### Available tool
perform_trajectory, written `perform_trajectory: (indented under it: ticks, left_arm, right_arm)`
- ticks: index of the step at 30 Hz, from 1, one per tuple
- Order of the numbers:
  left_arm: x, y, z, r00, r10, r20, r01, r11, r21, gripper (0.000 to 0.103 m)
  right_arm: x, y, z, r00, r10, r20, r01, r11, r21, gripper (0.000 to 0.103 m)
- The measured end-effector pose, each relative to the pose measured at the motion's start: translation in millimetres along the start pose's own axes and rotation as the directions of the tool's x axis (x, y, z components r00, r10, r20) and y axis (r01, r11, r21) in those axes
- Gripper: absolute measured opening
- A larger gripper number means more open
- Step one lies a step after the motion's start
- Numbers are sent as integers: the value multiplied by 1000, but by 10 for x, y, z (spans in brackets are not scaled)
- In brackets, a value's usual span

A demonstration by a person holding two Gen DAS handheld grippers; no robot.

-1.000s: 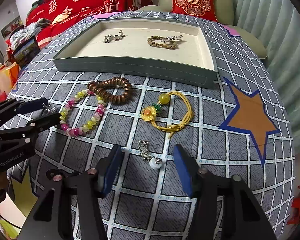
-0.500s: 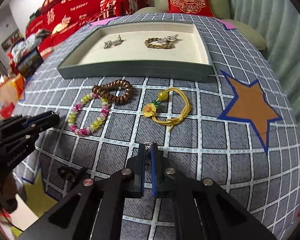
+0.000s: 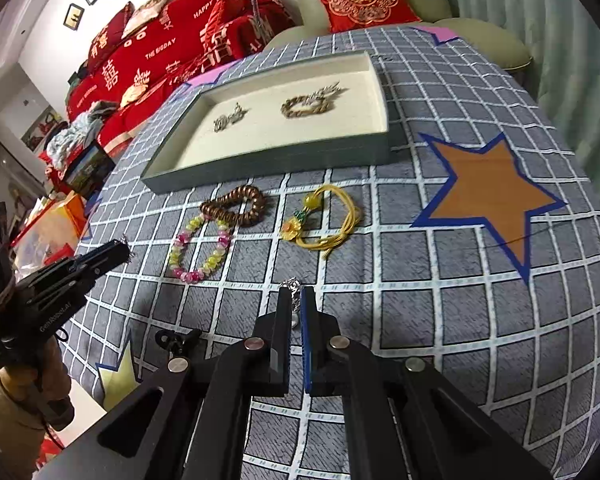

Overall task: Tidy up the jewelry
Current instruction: 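Carry the earring and the pearl pendant with both tools into the tray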

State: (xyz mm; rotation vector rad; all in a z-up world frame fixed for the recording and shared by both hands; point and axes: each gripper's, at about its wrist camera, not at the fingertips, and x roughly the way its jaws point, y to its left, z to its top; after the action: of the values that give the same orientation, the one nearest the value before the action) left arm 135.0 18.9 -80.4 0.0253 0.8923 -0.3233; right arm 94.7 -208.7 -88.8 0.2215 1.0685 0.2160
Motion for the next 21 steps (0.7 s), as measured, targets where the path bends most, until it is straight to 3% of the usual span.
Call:
perform_trajectory:
  ticks: [2, 4, 5, 6, 10, 11, 12, 15, 21]
  left_arm:
    - [-7, 6, -7, 1000, 2, -1, -2, 1000, -6, 21]
    - [-21, 5, -12, 1000, 8, 0, -8, 1000, -6, 21]
    - [-32, 4, -13, 1000, 10, 0, -10, 1000, -5, 21]
    - [-42, 4, -19, 1000, 12, 2, -12, 1000, -5, 21]
    - [-73, 8, -23, 1000, 16, 5, -16, 1000, -4, 21]
    - [-74, 9, -19, 1000, 17, 6, -17, 1000, -4, 21]
    - [-73, 11, -16, 1000, 18, 6, -18, 1000, -7, 21]
    - [-74, 5, -16, 1000, 20, 4, -20, 1000, -11, 21]
    - [-133, -20, 24, 1000, 16, 17, -16, 1000, -10, 21]
  right_arm:
    - [103, 40, -1, 999, -20, -31, 19, 1000, -16, 9]
    - [202, 84, 3, 998, -40, -42, 39, 999, -35, 21]
    - [233, 90, 2, 998, -49, -46, 47, 998, -41, 35]
    - [284, 117, 3, 997, -61, -49, 58, 997, -51, 41]
    - [347, 274, 4, 991, -134, -26, 129, 982, -139, 40]
    - [356, 312, -15, 988, -154, -25, 148, 976, -159, 28]
    - [369, 361, -32, 982, -189, -22, 181, 964, -194, 9]
    - [344, 338, -54, 981, -192, -22, 184, 965, -188, 9]
    - [49, 72, 13, 996, -88, 22, 89, 995, -54, 9]
